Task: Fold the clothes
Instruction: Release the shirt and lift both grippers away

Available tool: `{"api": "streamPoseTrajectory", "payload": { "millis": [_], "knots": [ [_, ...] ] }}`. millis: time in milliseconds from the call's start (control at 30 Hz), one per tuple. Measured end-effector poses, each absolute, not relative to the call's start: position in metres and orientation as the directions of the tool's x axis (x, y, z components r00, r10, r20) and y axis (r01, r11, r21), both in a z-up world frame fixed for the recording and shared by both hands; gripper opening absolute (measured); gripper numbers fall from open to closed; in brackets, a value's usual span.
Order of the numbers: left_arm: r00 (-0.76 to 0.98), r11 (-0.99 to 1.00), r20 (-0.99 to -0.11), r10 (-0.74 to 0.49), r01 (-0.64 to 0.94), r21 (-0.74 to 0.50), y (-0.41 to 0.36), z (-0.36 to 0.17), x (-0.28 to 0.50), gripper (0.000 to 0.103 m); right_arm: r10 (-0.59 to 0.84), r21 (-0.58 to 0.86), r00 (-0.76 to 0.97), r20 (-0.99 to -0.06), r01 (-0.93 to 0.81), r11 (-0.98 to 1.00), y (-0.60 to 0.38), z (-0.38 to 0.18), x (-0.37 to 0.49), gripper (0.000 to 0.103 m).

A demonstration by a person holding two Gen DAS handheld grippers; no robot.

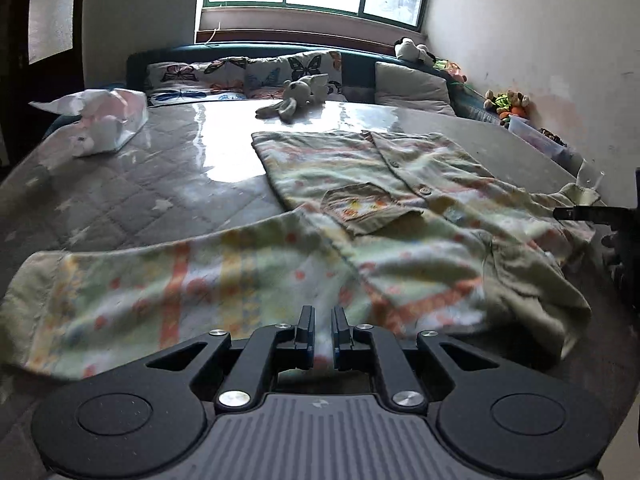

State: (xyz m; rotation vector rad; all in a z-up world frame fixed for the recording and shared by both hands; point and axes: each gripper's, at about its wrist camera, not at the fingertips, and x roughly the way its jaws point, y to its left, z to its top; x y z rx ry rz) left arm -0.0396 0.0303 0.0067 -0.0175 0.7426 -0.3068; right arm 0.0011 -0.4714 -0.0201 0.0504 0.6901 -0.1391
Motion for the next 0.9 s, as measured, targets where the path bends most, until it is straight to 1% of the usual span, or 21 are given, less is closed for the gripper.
{"api": "streamPoseTrajectory", "payload": {
  "millis": [167, 267, 367, 600, 767, 833, 900],
  "knots": [
    [0.709, 0.975, -0.669, -0.224, 0.165, -0.151, 0.068, 0.01, -0.051, 0.012, -0.111, 0.0, 0.762, -0.638, 0.144, 0.99, -0.471, -0.02, 0.001, 0.103],
    [0.724, 0.987, -0.674, -0.147, 0.066, -0.145, 0.092, 0.011, -0.047, 0.016, -0.111, 0.0, 0.762, -0.638, 0.144, 0.99, -0.471, -0.02, 0.001, 0.103],
    [0.731, 0.982, -0.674, -0.105, -0.032, -0.188, 0.121, 0.011, -0.04, 0.017, -0.111, 0.0, 0.762, -0.638, 0.144, 0.99, -0.471, -0.02, 0.001, 0.103],
    [0.739, 0.971, -0.673, 0.042, -0.19, -0.148, 0.164, 0.011, -0.028, 0.017, -0.111, 0.0, 0.762, -0.638, 0.144, 0.99, -0.471, -0.02, 0.001, 0.103],
    [0.742, 0.961, -0.669, 0.045, -0.215, -0.174, 0.17, 0.01, -0.024, 0.017, -0.111, 0.0, 0.762, -0.638, 0.144, 0.99, -0.471, -0.02, 0.001, 0.103],
    [0.741, 0.96, -0.67, 0.044, -0.216, -0.176, 0.167, 0.011, -0.023, 0.022, -0.111, 0.0, 0.762, -0.638, 0.144, 0.99, -0.471, -0.02, 0.001, 0.103],
    [0.745, 0.962, -0.665, 0.043, -0.212, -0.175, 0.163, 0.015, -0.024, 0.04, -0.111, 0.0, 0.762, -0.638, 0.144, 0.99, -0.471, -0.02, 0.001, 0.103]
  ]
}}
